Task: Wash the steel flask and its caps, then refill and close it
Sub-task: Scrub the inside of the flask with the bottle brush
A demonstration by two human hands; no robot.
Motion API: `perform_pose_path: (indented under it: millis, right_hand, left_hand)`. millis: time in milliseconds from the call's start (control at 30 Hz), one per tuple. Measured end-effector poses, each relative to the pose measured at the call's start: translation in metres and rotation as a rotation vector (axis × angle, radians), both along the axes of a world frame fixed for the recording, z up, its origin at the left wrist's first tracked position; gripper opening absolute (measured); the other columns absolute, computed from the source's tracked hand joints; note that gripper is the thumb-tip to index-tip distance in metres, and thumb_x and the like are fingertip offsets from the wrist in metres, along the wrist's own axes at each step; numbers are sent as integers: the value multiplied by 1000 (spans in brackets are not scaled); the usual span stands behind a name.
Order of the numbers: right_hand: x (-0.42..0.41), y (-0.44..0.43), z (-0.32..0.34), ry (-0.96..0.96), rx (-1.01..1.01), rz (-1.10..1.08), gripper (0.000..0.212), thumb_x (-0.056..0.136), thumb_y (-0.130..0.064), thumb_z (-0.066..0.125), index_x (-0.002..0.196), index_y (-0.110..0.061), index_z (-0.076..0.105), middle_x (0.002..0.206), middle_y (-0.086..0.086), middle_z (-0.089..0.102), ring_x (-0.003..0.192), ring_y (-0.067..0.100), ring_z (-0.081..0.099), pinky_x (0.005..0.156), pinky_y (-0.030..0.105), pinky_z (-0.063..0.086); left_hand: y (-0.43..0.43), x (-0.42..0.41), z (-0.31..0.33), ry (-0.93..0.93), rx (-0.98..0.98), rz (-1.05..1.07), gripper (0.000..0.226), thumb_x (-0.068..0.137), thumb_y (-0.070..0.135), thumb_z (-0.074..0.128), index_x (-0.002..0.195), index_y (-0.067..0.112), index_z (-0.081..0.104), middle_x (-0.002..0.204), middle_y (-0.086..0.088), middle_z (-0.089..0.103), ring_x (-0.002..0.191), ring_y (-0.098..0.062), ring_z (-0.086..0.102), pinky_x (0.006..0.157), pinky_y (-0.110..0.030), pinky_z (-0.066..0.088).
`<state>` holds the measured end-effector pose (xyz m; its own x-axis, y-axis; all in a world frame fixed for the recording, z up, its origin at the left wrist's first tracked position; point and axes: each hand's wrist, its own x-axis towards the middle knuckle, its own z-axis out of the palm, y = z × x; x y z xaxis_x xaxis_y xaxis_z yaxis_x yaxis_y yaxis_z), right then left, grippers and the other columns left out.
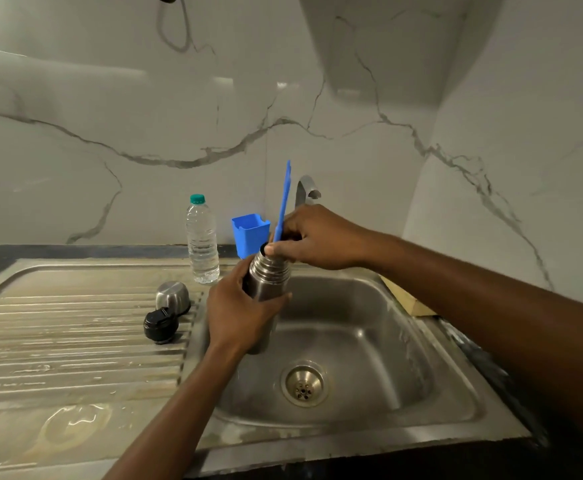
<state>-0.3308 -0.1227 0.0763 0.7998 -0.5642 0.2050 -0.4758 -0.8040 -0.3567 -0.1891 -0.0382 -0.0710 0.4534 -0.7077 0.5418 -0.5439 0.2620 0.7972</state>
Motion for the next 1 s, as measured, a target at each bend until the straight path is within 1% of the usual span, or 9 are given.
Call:
perform_pose_path:
  millis: [167,367,467,533,600,733,867,933,1000]
  right_hand:
    - [-1,0,23,77,69,36,26,102,-38,64,87,-22,78,78,-7,76,67,1,67,67,17,49]
    - [-2,1,45,-127,18,-41,31,99,-40,68,87,-15,81,74,-2,77,63,6,69,62,17,52]
    - [9,4,14,-37,-33,-71,41,98,-42,68,82,-5,78,70,7,73,59,16,61,60,29,49]
    - [14,4,3,1,-44,-99,47,98,-43,67,82,0,75,66,10,65,56,15,50,56,28,41]
    - [14,3,12,-30,-54,-119,48,98,-43,68,80,1,74,63,6,65,54,15,51,55,26,40]
    - [9,2,39,-197,-52,-185,39,98,-39,69,77,-7,77,59,-6,72,58,17,69,62,28,58]
    - [14,7,18,-73,-73,-174,45,98,-42,67,79,-3,76,66,6,74,67,19,70,79,41,59]
    - [17,10,8,10,-81,-161,47,99,-41,65,82,1,75,75,16,75,65,25,66,75,42,56]
    - [16,10,15,18,-82,-155,45,100,-40,65,83,1,75,73,11,76,60,17,64,69,36,55]
  left_hand:
    - [0,4,-6,-21,24,-18,73,60,37,98,121,49,60,95,28,70,90,11,67,82,-24,57]
    - [-2,11,-9,-10,20,-6,74,60,38,99,124,47,63,98,28,71,91,11,67,89,-31,60]
    - [-3,9,-7,-13,1,-4,73,59,37,99,122,48,62,98,24,72,92,6,69,89,-34,60]
    - [-3,9,-7,-13,8,-9,70,60,36,99,116,52,60,96,26,72,91,7,68,88,-34,60]
    - [-3,10,-8,3,9,-3,69,59,35,99,113,53,60,94,29,70,90,11,67,88,-32,60]
    - [-4,12,-10,14,11,0,71,59,35,99,116,53,60,95,32,70,91,15,66,87,-26,56]
    - [-4,11,-9,6,10,-5,71,59,38,99,115,55,58,94,33,68,90,16,65,84,-23,54]
    - [-4,9,-8,-2,12,-13,69,60,36,99,113,53,59,92,32,68,89,16,65,81,-19,53]
    - [-4,7,-9,15,10,-26,69,61,32,99,112,52,59,92,32,68,89,17,65,78,-14,49]
